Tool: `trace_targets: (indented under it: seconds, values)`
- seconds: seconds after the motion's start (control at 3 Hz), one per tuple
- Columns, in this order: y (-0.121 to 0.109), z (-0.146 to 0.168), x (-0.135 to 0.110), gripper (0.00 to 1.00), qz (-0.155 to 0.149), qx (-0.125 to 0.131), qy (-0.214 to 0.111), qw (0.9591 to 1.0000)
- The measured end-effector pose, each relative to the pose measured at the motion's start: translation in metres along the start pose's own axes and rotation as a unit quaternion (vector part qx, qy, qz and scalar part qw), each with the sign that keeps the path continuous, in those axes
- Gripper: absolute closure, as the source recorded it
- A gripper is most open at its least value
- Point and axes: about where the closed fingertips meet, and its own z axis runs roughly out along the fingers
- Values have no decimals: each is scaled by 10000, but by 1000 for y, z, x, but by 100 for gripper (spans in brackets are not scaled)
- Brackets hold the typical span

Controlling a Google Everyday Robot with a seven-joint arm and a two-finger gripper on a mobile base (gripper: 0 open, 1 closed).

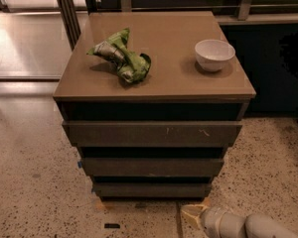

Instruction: Open bottom drawer

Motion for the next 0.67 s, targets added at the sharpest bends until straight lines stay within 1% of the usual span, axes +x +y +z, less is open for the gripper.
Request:
trace_targets:
  seconds: [0.33, 0.67]
  values:
    - [-28, 12, 8, 100, 96, -36, -32, 9999]
    - [-56, 23, 16, 100, 329, 181, -76, 9993]
